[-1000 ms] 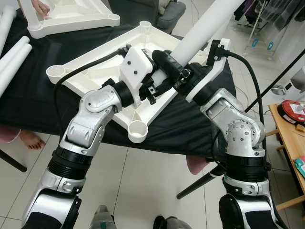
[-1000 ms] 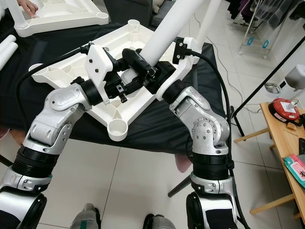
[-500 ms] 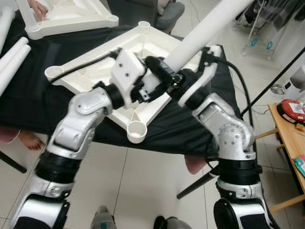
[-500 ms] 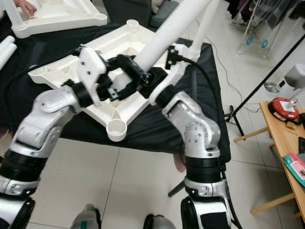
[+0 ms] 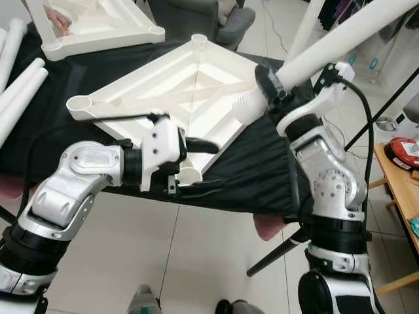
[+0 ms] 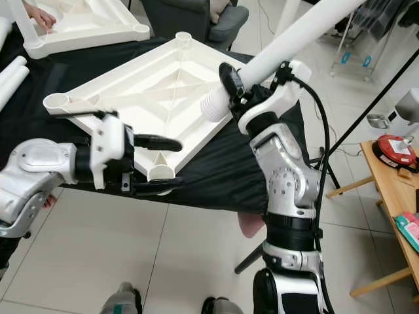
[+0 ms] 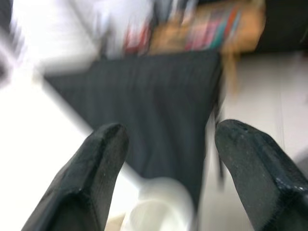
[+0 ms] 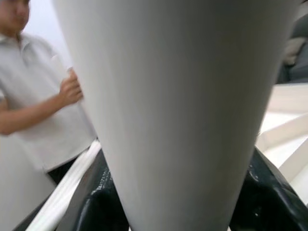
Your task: Building children table
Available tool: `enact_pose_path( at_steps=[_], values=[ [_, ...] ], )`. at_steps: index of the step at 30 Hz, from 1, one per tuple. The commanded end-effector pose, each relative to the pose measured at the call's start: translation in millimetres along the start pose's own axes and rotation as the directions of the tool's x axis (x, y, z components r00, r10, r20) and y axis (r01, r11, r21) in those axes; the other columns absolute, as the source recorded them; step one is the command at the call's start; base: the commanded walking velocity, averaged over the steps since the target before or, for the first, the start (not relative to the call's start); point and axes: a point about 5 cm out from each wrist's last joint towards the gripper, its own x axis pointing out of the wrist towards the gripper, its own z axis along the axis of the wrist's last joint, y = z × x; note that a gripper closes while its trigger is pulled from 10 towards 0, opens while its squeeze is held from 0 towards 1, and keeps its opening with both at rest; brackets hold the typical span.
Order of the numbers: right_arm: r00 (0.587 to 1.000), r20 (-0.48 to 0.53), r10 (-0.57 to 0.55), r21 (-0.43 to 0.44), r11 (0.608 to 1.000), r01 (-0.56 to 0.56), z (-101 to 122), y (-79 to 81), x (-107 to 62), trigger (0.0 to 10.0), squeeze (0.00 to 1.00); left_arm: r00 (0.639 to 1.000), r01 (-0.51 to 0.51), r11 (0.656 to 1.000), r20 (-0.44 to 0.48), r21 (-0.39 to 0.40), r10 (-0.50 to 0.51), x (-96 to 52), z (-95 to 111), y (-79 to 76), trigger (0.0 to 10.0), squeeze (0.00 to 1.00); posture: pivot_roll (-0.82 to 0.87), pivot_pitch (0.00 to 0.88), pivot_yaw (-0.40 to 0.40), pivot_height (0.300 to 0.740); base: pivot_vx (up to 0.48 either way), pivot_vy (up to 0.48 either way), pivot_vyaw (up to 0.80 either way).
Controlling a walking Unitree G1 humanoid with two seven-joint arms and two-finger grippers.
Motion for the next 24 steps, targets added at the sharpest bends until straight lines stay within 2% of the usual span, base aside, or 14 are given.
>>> enact_pose_path(
  at_steps=[1,7,9,11,15,18,22,24],
  values=[
    [0.998,-0.026,0.055,-0.025,0.998,-0.055,-5.3,11.4,-4.7,0.0,0.00,0.988,-0.123,0.991,-0.092,0.048,0.127,-0.3,-12.0,14.0,10.0,0.00,0.21,0.111,-0.061,0.740,0.000,0.000,0.00],
    [0.993,-0.096,0.061,-0.024,0.998,-0.064,-28.9,23.1,-18.4,0.0,0.00,0.971,-0.123,0.990,-0.196,0.064,0.134,-11.3,-28.5,31.4,10.0,0.00,0.20,0.120,-0.064,0.740,0.000,0.000,0.00],
    [0.986,-0.155,0.064,-0.032,0.997,-0.070,-49.0,32.4,-28.9,0.0,0.00,0.957,-0.083,0.993,-0.272,0.079,0.102,-19.1,-41.4,39.8,10.0,0.00,0.20,0.120,-0.064,0.740,0.000,0.000,0.00],
    [0.983,-0.171,0.068,-0.030,0.997,-0.074,-55.6,36.0,-32.1,0.0,0.00,0.952,-0.056,0.995,-0.296,0.078,0.077,-22.3,-45.5,41.6,10.0,0.00,0.20,0.120,-0.064,0.740,0.000,0.000,0.00],
    [0.981,-0.179,0.074,-0.031,0.996,-0.081,-60.5,39.0,-33.3,0.0,0.00,0.950,-0.026,0.997,-0.309,0.067,0.045,-24.9,-47.5,41.6,10.0,0.00,0.20,0.120,-0.064,0.740,0.000,0.000,0.00],
    [0.977,-0.181,0.116,-0.042,0.991,-0.126,-70.4,48.6,-31.6,0.0,0.00,0.947,0.019,0.998,-0.320,0.066,0.003,-28.0,-49.0,43.7,10.0,0.00,0.18,0.129,-0.046,0.740,0.000,0.000,0.00],
    [0.963,-0.186,0.193,-0.084,0.974,-0.212,-83.2,62.9,-25.7,0.0,0.00,0.963,0.021,0.998,-0.270,0.062,-0.003,-28.8,-43.4,46.4,10.0,0.00,0.20,0.136,-0.053,0.740,0.000,0.000,0.00],
    [0.960,-0.189,0.208,-0.092,0.969,-0.229,-84.4,65.3,-23.8,0.0,0.00,0.967,0.010,0.998,-0.254,0.061,0.006,-29.5,-41.7,46.3,10.0,0.00,0.20,0.139,-0.057,0.740,0.000,0.000,0.00]
  ],
)
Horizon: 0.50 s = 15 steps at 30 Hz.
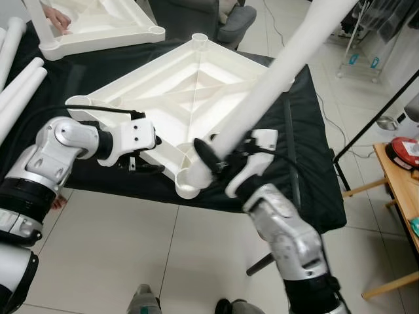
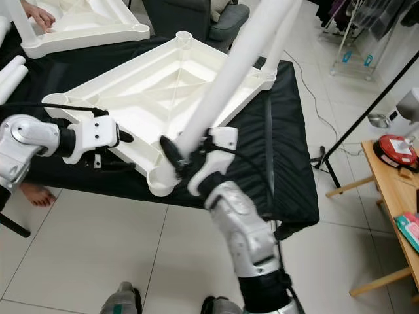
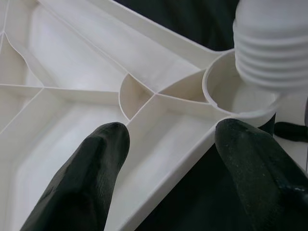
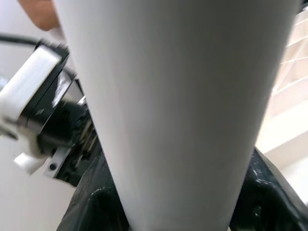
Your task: Building children table
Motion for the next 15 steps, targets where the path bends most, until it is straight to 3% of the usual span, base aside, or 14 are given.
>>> enact_pose_path(
  at_steps=[1,15],
  values=[
    [0.999,0.021,0.024,-0.031,0.999,-0.023,3.3,1.1,3.3,0.0,0.00,0.999,-0.005,1.000,0.032,0.007,0.005,-2.0,4.7,-0.2,10.0,0.00,0.21,0.142,-0.060,0.740,0.000,0.000,0.00],
    [0.999,-0.034,0.010,-0.103,0.995,-0.013,-15.7,-2.5,9.6,0.0,0.00,0.995,-0.037,0.999,0.089,0.012,0.036,-7.7,9.4,0.9,10.0,0.00,0.23,0.160,-0.070,0.740,0.000,0.000,0.00]
  ],
)
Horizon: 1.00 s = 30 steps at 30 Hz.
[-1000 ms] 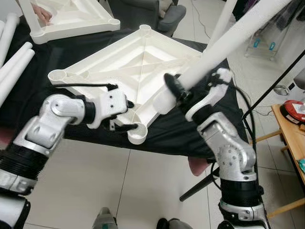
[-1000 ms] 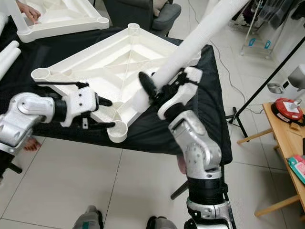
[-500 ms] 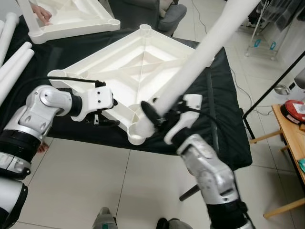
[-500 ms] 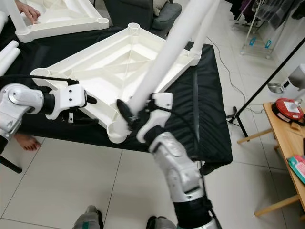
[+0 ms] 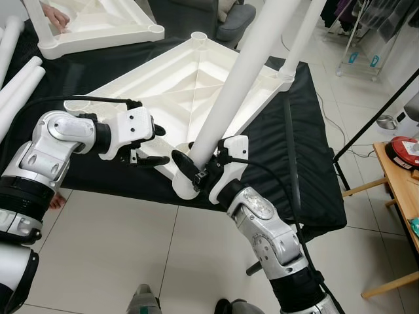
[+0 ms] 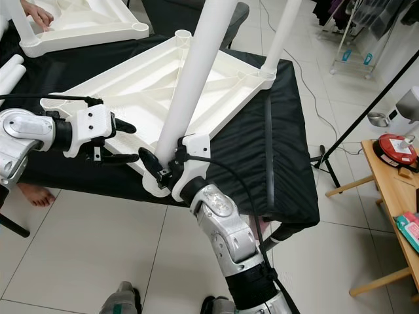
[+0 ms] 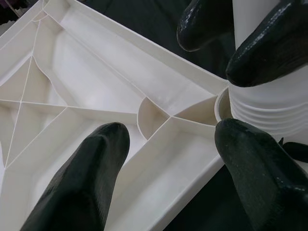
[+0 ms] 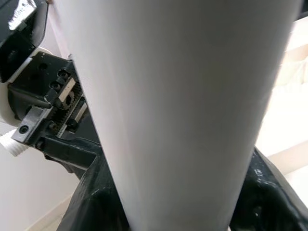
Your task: Building children table
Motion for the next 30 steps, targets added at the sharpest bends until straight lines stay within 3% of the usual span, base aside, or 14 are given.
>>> enact_pose_path(
  at_steps=[1,13,17,18,21,24,27,30],
  values=[
    [1.000,-0.017,-0.007,-0.024,1.000,0.007,-6.2,-2.1,0.1,0.0,0.00,1.000,0.011,1.000,0.019,0.007,-0.011,0.1,1.2,-3.4,10.0,0.00,0.23,0.160,-0.070,0.740,0.000,0.000,0.00],
    [0.998,-0.062,-0.020,-0.053,0.998,0.017,-21.9,-4.8,0.3,0.0,0.00,0.999,0.010,1.000,0.038,-0.010,-0.010,2.2,1.1,-6.6,10.0,0.00,0.23,0.173,-0.061,0.740,0.000,0.000,0.00],
    [0.993,-0.117,-0.030,-0.084,0.996,0.021,-30.6,-7.2,1.2,0.0,0.00,0.999,0.010,1.000,0.042,-0.016,-0.010,2.9,1.3,-7.8,10.0,0.00,0.23,0.174,-0.060,0.740,0.000,0.000,0.00],
    [0.982,-0.179,-0.055,-0.148,0.989,0.029,-36.3,-11.3,0.9,0.0,0.00,0.999,0.010,1.000,0.046,-0.020,-0.009,3.2,1.3,-9.3,10.0,0.00,0.23,0.176,-0.061,0.740,0.000,0.000,0.00],
    [0.979,-0.192,-0.070,-0.162,0.986,0.038,-37.1,-13.1,0.8,0.0,0.00,0.999,0.010,1.000,0.047,-0.021,-0.009,3.4,1.4,-9.8,10.0,0.00,0.23,0.176,-0.061,0.740,0.000,0.000,0.00],
    [0.957,-0.217,-0.195,-0.220,0.964,0.147,-37.3,-32.9,-7.2,0.0,0.00,0.998,-0.004,1.000,0.060,-0.026,0.006,6.5,3.2,-10.5,10.0,0.00,0.23,0.180,-0.063,0.740,0.000,0.000,0.00],
    [0.941,-0.226,-0.252,-0.235,0.952,0.198,-38.0,-41.8,-11.8,0.0,0.00,0.998,-0.014,1.000,0.063,-0.027,0.016,7.6,3.9,-9.7,10.0,0.00,0.23,0.180,-0.063,0.740,0.000,0.000,0.00],
    [0.880,-0.254,-0.402,-0.284,0.901,0.329,-39.8,-67.7,-28.2,0.0,0.00,0.997,-0.058,0.998,0.054,-0.019,0.059,13.4,4.0,-3.7,10.0,0.00,0.21,0.180,-0.053,0.740,0.000,0.000,0.00]
  ],
)
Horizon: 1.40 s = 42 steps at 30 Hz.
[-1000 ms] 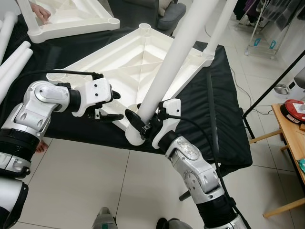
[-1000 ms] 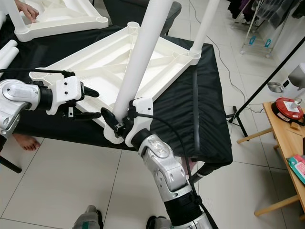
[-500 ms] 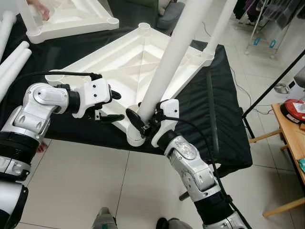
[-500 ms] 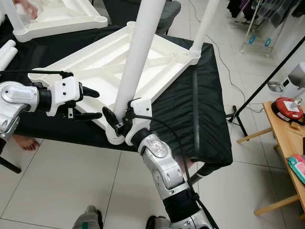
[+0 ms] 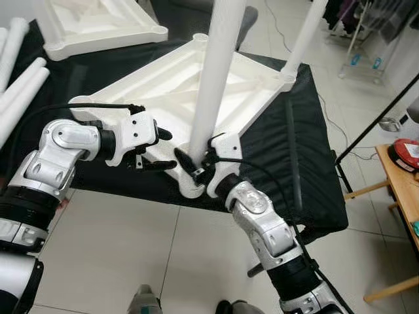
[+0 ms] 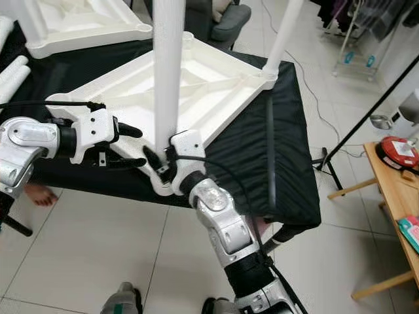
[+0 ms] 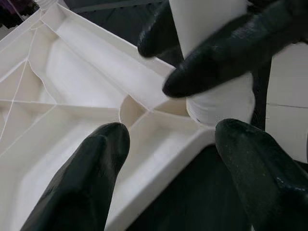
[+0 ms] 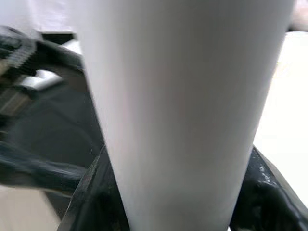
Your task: Building children table
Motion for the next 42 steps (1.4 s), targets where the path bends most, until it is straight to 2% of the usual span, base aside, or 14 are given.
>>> enact_pose_path(
  at_steps=[1,12,15,17,18,19,21,23,25,31,34,37,40,42],
  values=[
    [0.961,-0.213,-0.174,-0.039,0.985,0.169,-40.3,-31.6,-16.8,0.0,0.00,0.998,-0.065,0.998,-0.012,0.022,0.065,0.9,1.6,6.3,10.0,0.00,0.21,0.180,-0.053,0.740,0.000,0.000,0.00],
    [0.920,-0.165,-0.355,-0.045,0.935,0.352,-34.0,-59.6,-25.8,0.0,0.00,0.997,-0.076,0.997,-0.006,0.031,0.076,11.3,5.6,11.2,10.0,0.00,0.20,0.180,-0.032,0.740,0.000,0.000,0.00],
    [0.874,-0.185,-0.449,-0.057,0.893,0.446,-38.0,-72.1,-35.2,0.0,0.00,0.997,-0.073,0.997,-0.013,0.037,0.074,14.4,5.8,11.8,10.0,0.00,0.20,0.180,-0.031,0.740,0.000,0.000,0.00],
    [0.874,-0.185,-0.449,-0.057,0.893,0.446,-38.0,-72.1,-35.2,0.0,0.00,0.997,-0.073,0.997,-0.013,0.037,0.074,14.4,5.8,11.8,10.0,0.00,0.20,0.180,-0.031,0.740,0.000,0.000,0.00],
    [0.832,-0.200,-0.517,-0.059,0.854,0.517,-41.0,-81.9,-43.5,0.0,0.00,0.997,-0.072,0.996,-0.022,0.048,0.073,17.8,6.0,12.9,10.0,0.00,0.20,0.179,-0.027,0.740,0.000,0.000,0.00],
    [0.832,-0.200,-0.517,-0.059,0.854,0.517,-41.0,-81.9,-43.5,0.0,0.00,0.997,-0.072,0.996,-0.022,0.048,0.073,17.8,6.0,12.9,10.0,0.00,0.20,0.179,-0.027,0.740,0.000,0.000,0.00],
    [0.730,-0.227,-0.645,-0.073,0.759,0.647,-46.3,-100.3,-60.7,0.0,0.00,0.996,-0.077,0.995,-0.036,0.067,0.080,30.6,8.7,18.0,10.0,0.00,0.18,0.173,-0.015,0.740,0.000,0.000,0.00],
    [0.676,-0.236,-0.698,-0.095,0.709,0.699,-48.4,-108.3,-68.5,0.0,0.00,0.996,-0.080,0.994,-0.041,0.069,0.083,42.2,11.6,21.0,10.0,0.00,0.18,0.173,-0.015,0.740,0.000,0.000,0.00],
    [0.676,-0.236,-0.698,-0.095,0.709,0.699,-48.4,-108.3,-68.5,0.0,0.00,0.996,-0.080,0.994,-0.041,0.069,0.083,42.2,11.6,21.0,10.0,0.00,0.18,0.173,-0.015,0.740,0.000,0.000,0.00],
    [0.612,-0.220,-0.760,-0.083,0.639,0.764,-46.1,-116.6,-74.1,0.0,0.00,0.993,-0.111,0.993,-0.043,0.044,0.113,66.5,17.6,25.2,10.0,0.00,0.17,0.165,-0.005,0.740,0.000,0.000,0.00],
    [0.598,-0.199,-0.776,-0.044,0.617,0.786,-43.2,-118.0,-75.6,0.0,0.00,0.988,-0.150,0.989,-0.049,-0.007,0.150,84.8,22.5,27.5,10.0,0.00,0.17,0.165,-0.005,0.740,0.000,0.000,0.00],
    [0.597,-0.171,-0.783,0.078,0.594,0.801,-40.5,-114.8,-77.1,0.0,0.00,0.983,-0.179,0.978,-0.055,-0.107,0.174,109.0,27.7,24.9,10.0,0.00,0.16,0.164,0.001,0.740,0.000,0.000,0.00],
    [0.597,-0.171,-0.783,0.078,0.594,0.801,-40.5,-114.8,-77.1,0.0,0.00,0.983,-0.179,0.978,-0.055,-0.107,0.174,109.0,27.7,24.9,10.0,0.00,0.16,0.164,0.001,0.740,0.000,0.000,0.00],
    [0.603,-0.137,-0.786,0.104,0.594,0.798,-38.7,-111.6,-79.1,0.0,0.00,0.975,-0.218,0.958,-0.072,-0.184,0.208,122.4,28.4,24.3,10.0,0.00,0.16,0.167,0.006,0.740,0.000,0.000,0.00]
  ],
)
